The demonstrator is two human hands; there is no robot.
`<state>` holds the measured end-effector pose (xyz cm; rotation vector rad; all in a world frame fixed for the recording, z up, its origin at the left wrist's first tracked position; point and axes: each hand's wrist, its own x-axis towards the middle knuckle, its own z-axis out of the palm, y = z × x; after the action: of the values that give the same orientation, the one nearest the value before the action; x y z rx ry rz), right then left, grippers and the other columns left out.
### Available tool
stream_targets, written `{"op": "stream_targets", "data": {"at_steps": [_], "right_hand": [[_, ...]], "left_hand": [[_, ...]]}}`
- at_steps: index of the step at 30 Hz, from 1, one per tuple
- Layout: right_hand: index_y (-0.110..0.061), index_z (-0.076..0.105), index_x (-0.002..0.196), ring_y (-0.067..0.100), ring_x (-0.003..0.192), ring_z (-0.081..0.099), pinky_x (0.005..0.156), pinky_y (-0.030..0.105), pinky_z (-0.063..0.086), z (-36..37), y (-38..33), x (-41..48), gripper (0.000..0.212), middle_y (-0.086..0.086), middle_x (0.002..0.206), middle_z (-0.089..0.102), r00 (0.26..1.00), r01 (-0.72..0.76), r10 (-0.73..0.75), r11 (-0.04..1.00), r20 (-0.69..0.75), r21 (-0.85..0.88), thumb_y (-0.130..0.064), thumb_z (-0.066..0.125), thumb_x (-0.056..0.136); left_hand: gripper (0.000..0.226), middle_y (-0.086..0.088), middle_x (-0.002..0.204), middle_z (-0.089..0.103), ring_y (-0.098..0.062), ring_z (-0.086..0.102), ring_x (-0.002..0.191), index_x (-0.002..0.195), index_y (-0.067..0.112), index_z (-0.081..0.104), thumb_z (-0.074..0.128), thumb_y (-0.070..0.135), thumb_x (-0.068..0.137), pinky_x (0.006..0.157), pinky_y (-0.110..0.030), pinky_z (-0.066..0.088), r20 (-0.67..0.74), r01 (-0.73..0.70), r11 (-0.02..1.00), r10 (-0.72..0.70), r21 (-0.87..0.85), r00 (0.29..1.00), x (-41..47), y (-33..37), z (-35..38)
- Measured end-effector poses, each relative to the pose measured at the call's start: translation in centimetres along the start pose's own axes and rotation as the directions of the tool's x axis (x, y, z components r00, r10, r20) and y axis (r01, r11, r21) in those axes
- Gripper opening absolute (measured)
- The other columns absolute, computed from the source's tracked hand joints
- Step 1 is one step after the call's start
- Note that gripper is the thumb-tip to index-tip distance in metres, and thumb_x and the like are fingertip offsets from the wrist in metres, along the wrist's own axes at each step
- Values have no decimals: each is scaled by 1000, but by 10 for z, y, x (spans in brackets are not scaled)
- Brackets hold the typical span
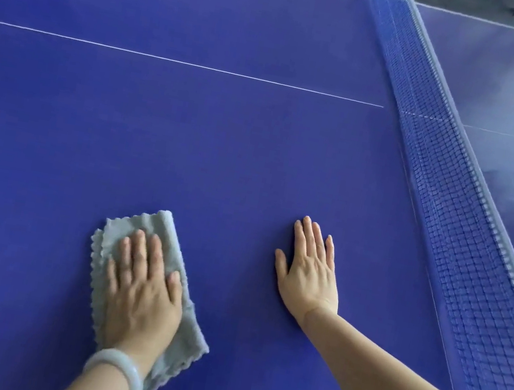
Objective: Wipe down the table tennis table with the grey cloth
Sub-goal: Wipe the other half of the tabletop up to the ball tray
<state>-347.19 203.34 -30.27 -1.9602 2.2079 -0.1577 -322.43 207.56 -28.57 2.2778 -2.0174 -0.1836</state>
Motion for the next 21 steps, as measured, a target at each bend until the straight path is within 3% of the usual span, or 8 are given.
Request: {"op": "stream_targets", "data": {"at_steps": [2, 4, 8, 10, 14, 17, 19, 21], "right_hand": [[-18, 7, 160, 9, 152, -11, 124, 35, -10, 0, 0, 1, 69, -6, 166, -3, 1000, 2, -2, 1000, -11, 0, -51, 17, 100], [-17, 8, 160, 9, 152, -9, 124, 34, -9, 0, 0, 1, 70, -5, 167, -1, 1000, 8, -8, 1000, -19, 4, -52, 16, 99], [-16, 7, 160, 11, 153, -8, 124, 35, -9, 0, 0, 0, 68, -3, 167, -1, 1000, 15, -15, 1000, -4, -22, -49, 18, 101], [-13, 4, 159, 14, 153, -9, 124, 37, -9, -2, -4, 0, 65, 0, 167, -3, 999, -16, 18, 999, 31, -43, -44, 20, 103], [-8, 3, 158, 24, 154, -8, 124, 44, -5, -4, -35, -16, 64, 8, 167, -4, 999, -7, 10, 998, 40, -59, -35, 28, 106], [-10, 6, 159, 21, 154, -7, 123, 39, -12, 10, -76, -47, 61, 5, 167, -2, 990, 140, -140, 990, 6, 14, -34, 26, 106], [-13, 1, 159, 16, 153, -10, 123, 37, -14, 20, -91, -58, 60, 2, 167, -5, 993, 119, -119, 993, -2, 9, -35, 17, 105], [-14, -1, 159, 14, 153, -11, 123, 37, -13, 23, -92, -58, 60, 0, 166, -6, 996, 95, -95, 995, -3, -8, -35, 13, 104]], "left_hand": [[70, -22, 159, 25, -39, 24, 148, 150, -1, 33, 26, 40, 94, 116, -59, 26, 16, -200, 979, 201, -36, 980, -41, 50, 11], [71, -20, 162, 20, -36, 19, 150, 152, 2, 30, 34, 43, 94, 115, -57, 27, 41, -402, 914, 405, -62, 914, -74, 76, 17], [68, -7, 165, 14, -25, 13, 152, 156, 16, 25, 38, 46, 97, 117, -48, 22, 73, -579, 813, 583, -63, 809, -74, 40, 15], [65, -4, 165, 14, -22, 12, 153, 157, 18, 23, 33, 45, 98, 119, -48, 24, 61, -538, 843, 538, -17, 841, -57, -5, 12], [65, -6, 164, 18, -23, 13, 152, 156, 13, 23, 24, 42, 98, 121, -50, 21, 32, -287, 957, 286, 31, 958, -28, -83, 0], [66, -6, 165, 14, -23, 11, 153, 157, 15, 22, 14, 39, 96, 122, -49, 16, 40, -141, 989, 140, 50, 989, -29, -77, -5], [67, -7, 165, 7, -25, 4, 153, 158, 15, 16, 6, 38, 95, 123, -49, 11, 77, -24, 999, 21, 40, 997, -45, -51, -6], [65, -10, 165, 6, -28, 3, 153, 158, 13, 15, 11, 36, 97, 122, -52, 13, 95, -69, 997, 67, 22, 993, -74, -23, 0]]}}
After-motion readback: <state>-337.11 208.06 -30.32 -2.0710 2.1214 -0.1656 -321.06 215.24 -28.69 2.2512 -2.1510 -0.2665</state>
